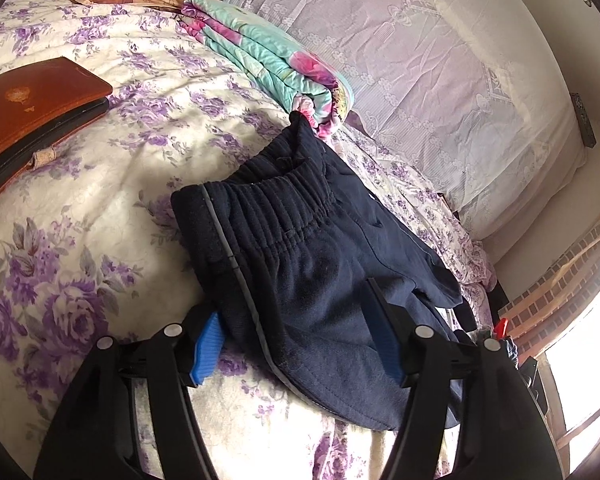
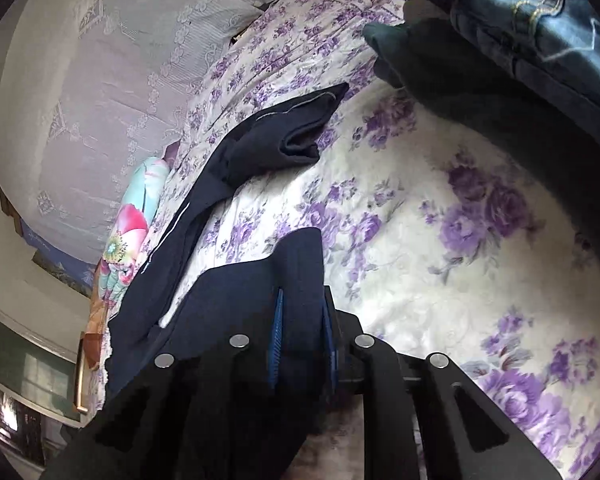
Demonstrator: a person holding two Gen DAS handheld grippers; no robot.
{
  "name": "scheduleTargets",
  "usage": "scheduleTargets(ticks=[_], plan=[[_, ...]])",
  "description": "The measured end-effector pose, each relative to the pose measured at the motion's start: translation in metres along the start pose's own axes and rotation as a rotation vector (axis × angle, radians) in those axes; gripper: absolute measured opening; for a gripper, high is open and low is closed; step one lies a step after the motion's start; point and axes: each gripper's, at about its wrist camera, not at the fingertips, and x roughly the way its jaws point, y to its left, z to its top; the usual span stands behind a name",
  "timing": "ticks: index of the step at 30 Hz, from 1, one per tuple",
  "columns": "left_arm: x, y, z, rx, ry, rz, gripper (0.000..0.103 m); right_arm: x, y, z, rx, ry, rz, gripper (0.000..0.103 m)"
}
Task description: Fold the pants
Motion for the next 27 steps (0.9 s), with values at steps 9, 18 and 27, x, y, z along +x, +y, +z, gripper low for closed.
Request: scheduleTargets(ticks=[9, 18, 27], plan=[[0.0, -0.003, 0.0, 0.013, 0.008, 0.038, 0.062, -0.158, -0.039, -0.034, -0.067, -0.142, -0.303, 0.02], [0.002, -0.004, 0.005, 0.014, 0.041, 0.045, 0.072, -0.151, 0.02, -0.03, -0.224, -0.217, -0.219, 0.021], [0.019, -0.027, 0.005, 0.081, 0.036, 0.117, 0.098, 0.066, 0.168, -0.031, -0.697, 0.256, -0.038, 0.046]])
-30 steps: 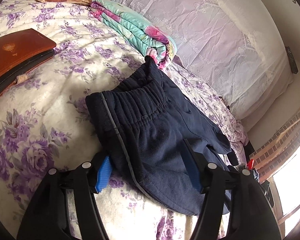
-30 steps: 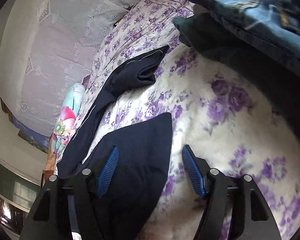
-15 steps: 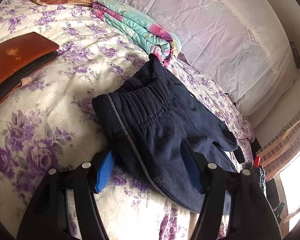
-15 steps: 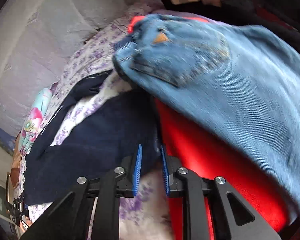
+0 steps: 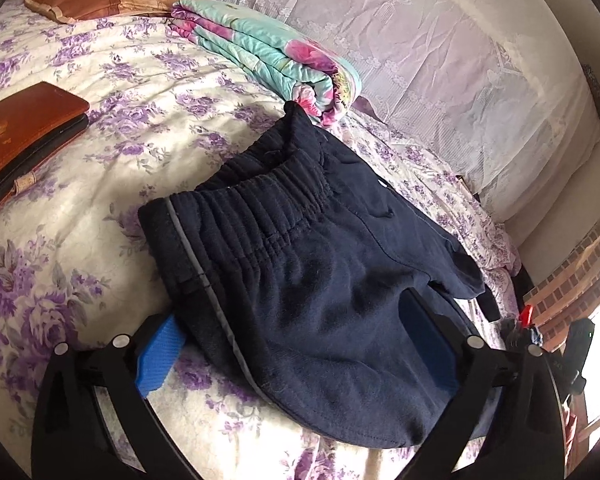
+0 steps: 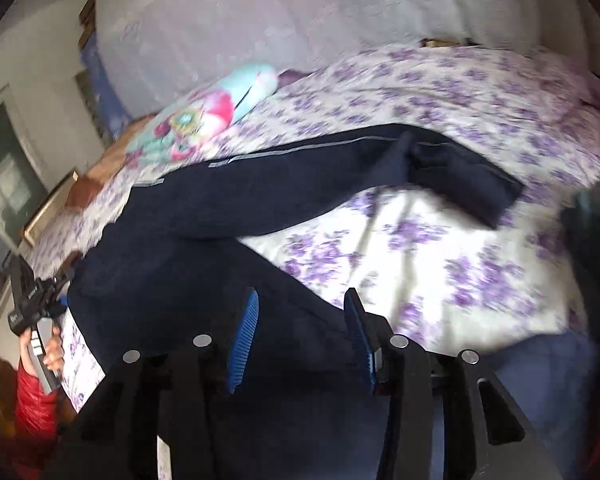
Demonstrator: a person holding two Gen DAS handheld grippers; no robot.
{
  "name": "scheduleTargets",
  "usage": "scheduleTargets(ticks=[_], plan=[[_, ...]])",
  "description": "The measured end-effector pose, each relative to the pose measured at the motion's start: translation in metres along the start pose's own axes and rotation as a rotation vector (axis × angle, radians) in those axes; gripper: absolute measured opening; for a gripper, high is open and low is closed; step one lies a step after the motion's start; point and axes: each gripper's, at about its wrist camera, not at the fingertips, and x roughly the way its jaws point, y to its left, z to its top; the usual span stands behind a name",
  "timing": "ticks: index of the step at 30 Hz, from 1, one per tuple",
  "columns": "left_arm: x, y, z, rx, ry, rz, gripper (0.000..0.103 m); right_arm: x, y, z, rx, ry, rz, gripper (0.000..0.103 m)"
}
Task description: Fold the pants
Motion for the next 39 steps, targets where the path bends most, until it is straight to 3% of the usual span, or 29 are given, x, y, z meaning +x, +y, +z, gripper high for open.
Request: scheduleTargets(ticks=[3, 5, 6, 7, 8, 9, 10, 12, 15, 18, 22, 23, 24, 26, 27, 29, 32, 34, 36, 39], plan=[[0.004, -0.003, 0.002, 0.018, -0.002, 0.044, 0.098, 0.065, 0.028, 0.016, -0.081, 0.131, -0.023, 0.051], [0.004, -0.002, 0.003, 0.012, -0.005, 0.055, 0.095, 0.091, 0.037, 0.019, -0.116, 0.149, -0.073, 0.051], [0.001, -0.001, 0.004, 0.006, -0.017, 0.085, 0.071, 0.095, 0.043, 0.021, -0.127, 0.127, -0.093, 0.047], [-0.002, 0.001, 0.004, 0.002, -0.036, 0.144, 0.05, 0.098, 0.046, 0.023, -0.131, 0.118, -0.092, 0.032], [-0.005, 0.006, 0.006, -0.007, -0.05, 0.185, 0.028, 0.098, 0.051, 0.026, -0.121, 0.116, -0.066, 0.024], [-0.009, 0.014, 0.007, -0.033, -0.046, 0.129, 0.023, 0.098, 0.056, 0.028, -0.115, 0.107, -0.04, 0.014], [-0.015, 0.023, 0.008, -0.082, -0.043, 0.055, 0.02, 0.095, 0.061, 0.03, -0.119, 0.093, -0.02, 0.013], [-0.023, 0.031, 0.006, -0.116, -0.049, 0.028, 0.018, 0.093, 0.071, 0.031, -0.152, 0.087, -0.005, 0.013], [-0.037, 0.03, 0.0, -0.097, -0.078, 0.049, 0.018, 0.103, 0.075, 0.029, -0.176, 0.096, -0.006, 0.017], [-0.047, 0.036, -0.006, -0.096, -0.101, 0.091, 0.019, 0.111, 0.07, 0.019, -0.175, 0.106, 0.021, 0.037], [-0.036, 0.048, -0.005, -0.098, 0.009, 0.113, 0.026, 0.096, 0.059, 0.016, -0.1, 0.084, 0.111, 0.054], [-0.042, 0.045, -0.001, -0.09, 0.03, 0.127, 0.037, 0.09, 0.053, 0.014, -0.066, 0.073, 0.137, 0.056], [-0.054, 0.041, 0.004, -0.078, 0.026, 0.17, 0.064, 0.08, 0.045, 0.013, -0.028, 0.056, 0.168, 0.057], [-0.088, 0.036, 0.014, -0.052, -0.1, 0.253, 0.094, 0.065, 0.03, 0.008, 0.044, 0.021, 0.203, 0.059], [-0.107, 0.035, 0.021, -0.049, -0.18, 0.296, 0.094, 0.061, 0.02, 0.005, 0.082, 0.005, 0.215, 0.061], [-0.115, 0.035, 0.044, -0.068, -0.214, 0.285, 0.094, 0.056, 0.001, 0.0, 0.178, -0.023, 0.242, 0.065], [-0.078, 0.026, 0.086, -0.07, -0.162, 0.21, 0.094, 0.067, -0.029, -0.003, 0.321, -0.026, 0.279, 0.065], [-0.025, 0.014, 0.113, -0.025, -0.068, 0.194, 0.094, 0.071, -0.043, -0.007, 0.389, -0.023, 0.336, 0.065], [0.027, 0.007, 0.133, -0.012, 0.035, 0.191, 0.094, 0.07, -0.05, -0.009, 0.416, -0.042, 0.363, 0.065], [0.098, 0.004, 0.149, -0.056, 0.158, 0.193, 0.093, 0.072, -0.049, -0.011, 0.389, -0.054, 0.335, 0.065]])
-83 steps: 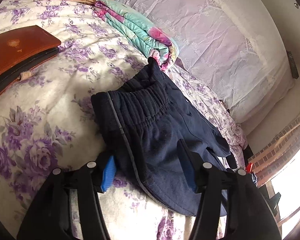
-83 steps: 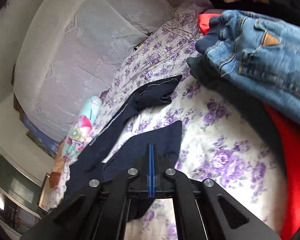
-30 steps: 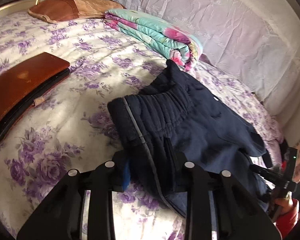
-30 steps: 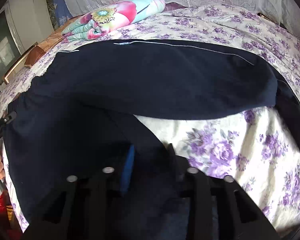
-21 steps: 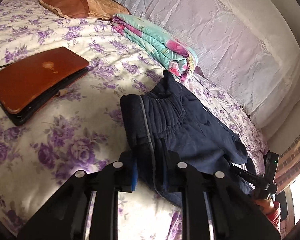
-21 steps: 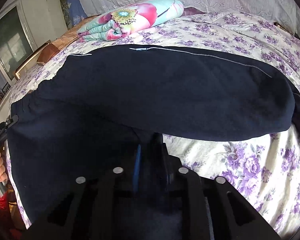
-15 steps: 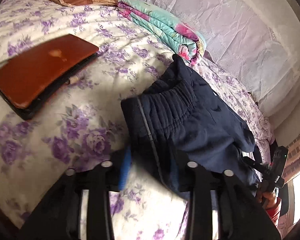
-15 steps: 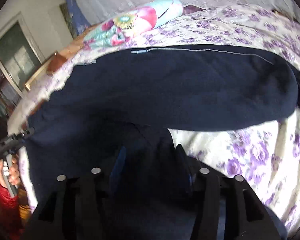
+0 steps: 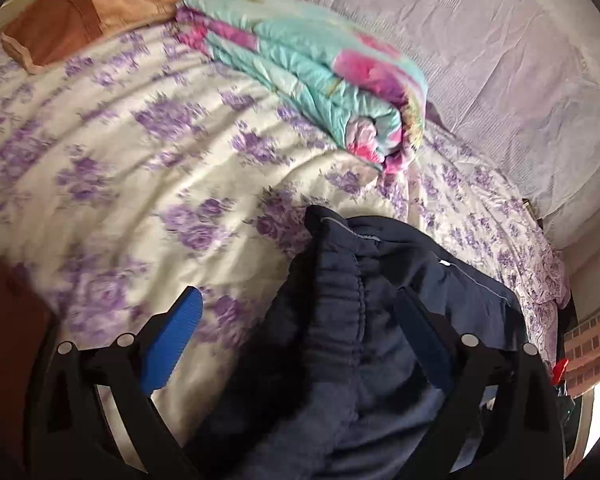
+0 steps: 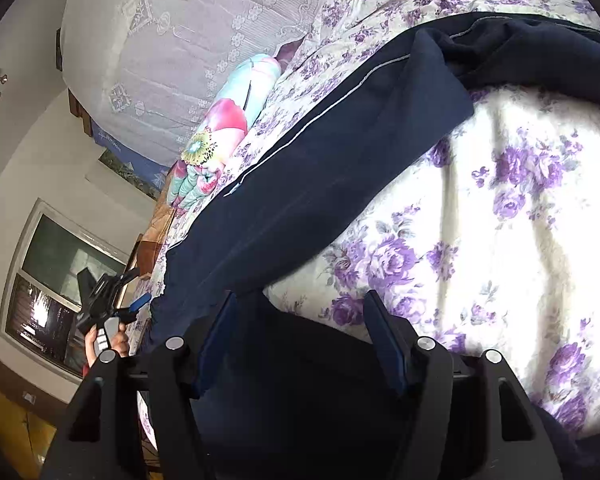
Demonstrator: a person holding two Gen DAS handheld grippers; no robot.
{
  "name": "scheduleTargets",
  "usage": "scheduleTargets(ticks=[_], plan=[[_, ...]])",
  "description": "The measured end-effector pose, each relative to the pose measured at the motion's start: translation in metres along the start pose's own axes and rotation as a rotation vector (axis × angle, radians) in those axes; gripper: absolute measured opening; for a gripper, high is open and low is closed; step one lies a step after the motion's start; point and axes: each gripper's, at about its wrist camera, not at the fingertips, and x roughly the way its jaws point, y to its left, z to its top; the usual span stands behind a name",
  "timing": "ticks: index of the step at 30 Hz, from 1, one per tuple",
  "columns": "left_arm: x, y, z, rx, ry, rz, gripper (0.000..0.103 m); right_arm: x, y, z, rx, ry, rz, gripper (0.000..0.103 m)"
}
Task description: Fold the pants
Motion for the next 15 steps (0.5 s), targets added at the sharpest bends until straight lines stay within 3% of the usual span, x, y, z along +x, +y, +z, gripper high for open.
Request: scheduleTargets(ticks=[4, 5, 6, 7, 9, 10, 11, 13, 15], plan=[[0.053, -0.003, 0.003, -0.041, 0.074, 0.039, 0.087, 0.004, 0.007, -0.001, -0.056, 0.002, -0.034, 0.066], [0.054, -0.004, 0.002, -0.027, 0.048, 0.062, 0.069, 0.004, 0.007, -0.001, -0.056, -0.001, -0.033, 0.066], [0.051, -0.008, 0.001, -0.001, 0.027, 0.041, 0.038, 0.002, 0.007, -0.001, -0.048, -0.007, -0.025, 0.066], [0.046, -0.009, 0.001, 0.008, 0.02, 0.008, 0.033, -0.001, 0.005, 0.0, -0.036, -0.018, -0.018, 0.066], [0.02, -0.001, 0.005, -0.025, -0.079, -0.047, 0.013, -0.019, -0.004, 0.003, -0.007, -0.063, -0.017, 0.066], [0.007, 0.005, 0.01, -0.054, -0.125, -0.056, 0.009, -0.029, -0.007, 0.006, 0.008, -0.1, -0.017, 0.066], [-0.008, 0.012, 0.016, -0.084, -0.201, -0.009, 0.0, -0.04, -0.013, 0.009, 0.025, -0.14, -0.016, 0.066], [-0.032, 0.031, 0.035, -0.122, -0.344, 0.111, 0.0, -0.06, -0.026, 0.015, 0.08, -0.215, -0.028, 0.066], [-0.022, 0.057, 0.044, -0.202, -0.286, 0.033, 0.0, -0.073, -0.043, 0.02, 0.143, -0.263, -0.068, 0.066]])
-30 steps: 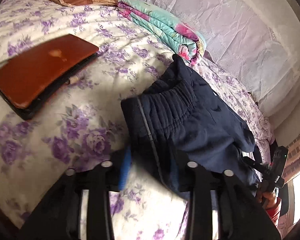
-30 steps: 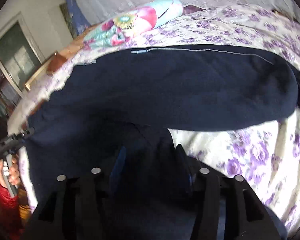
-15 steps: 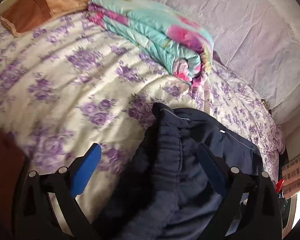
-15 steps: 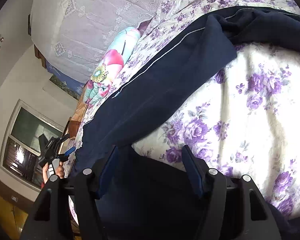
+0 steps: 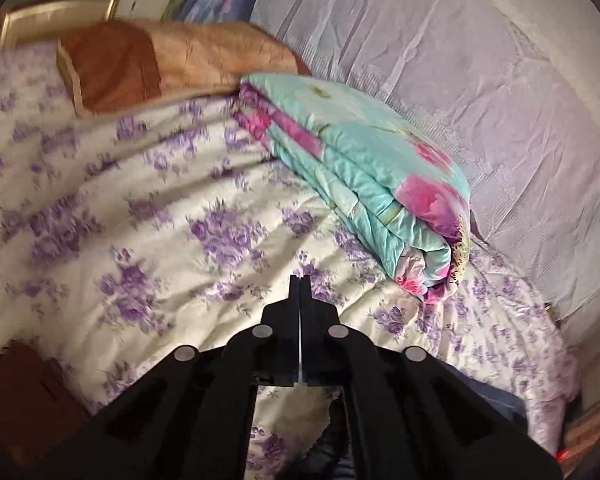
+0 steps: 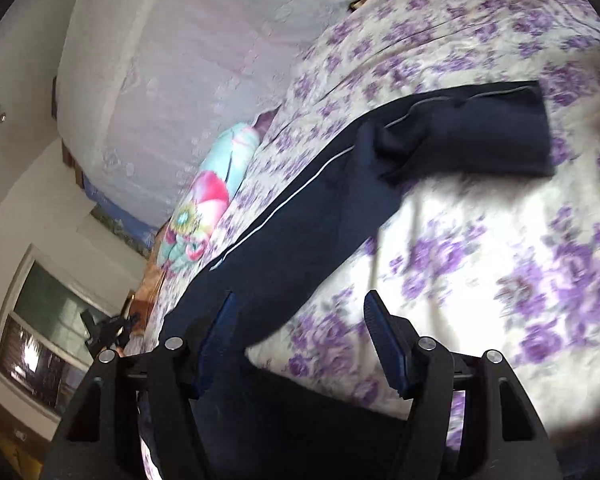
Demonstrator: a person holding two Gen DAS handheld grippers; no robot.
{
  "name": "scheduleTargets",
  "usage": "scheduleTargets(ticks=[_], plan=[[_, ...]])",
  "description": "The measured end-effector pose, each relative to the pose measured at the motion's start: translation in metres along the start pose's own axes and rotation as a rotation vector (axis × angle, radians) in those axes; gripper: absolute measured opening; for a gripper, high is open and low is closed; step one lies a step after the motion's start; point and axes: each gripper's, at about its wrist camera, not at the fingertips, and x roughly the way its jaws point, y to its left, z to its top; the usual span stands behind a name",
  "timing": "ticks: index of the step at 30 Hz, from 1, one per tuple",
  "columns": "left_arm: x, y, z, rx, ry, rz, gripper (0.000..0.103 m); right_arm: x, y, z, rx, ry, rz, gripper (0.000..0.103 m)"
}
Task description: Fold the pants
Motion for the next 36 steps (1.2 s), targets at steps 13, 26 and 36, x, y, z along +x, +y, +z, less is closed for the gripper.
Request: scheduleTargets(ticks=[13, 26, 36], plan=[[0.033, 0.031, -0.044, -0.118, 0.123, -0.201, 0.063, 0.023, -0.073, 0.067, 0.373, -0.106, -0.081, 0.058], [0.037, 0.022, -0.043, -0.065, 0.137, -0.188, 0.074, -0.045, -0.026, 0.156, -0.146, -0.115, -0.717, 0.07], [0.037, 0.019, -0.044, -0.041, 0.138, -0.185, 0.078, -0.075, -0.057, 0.102, -0.052, -0.158, -0.556, 0.073]])
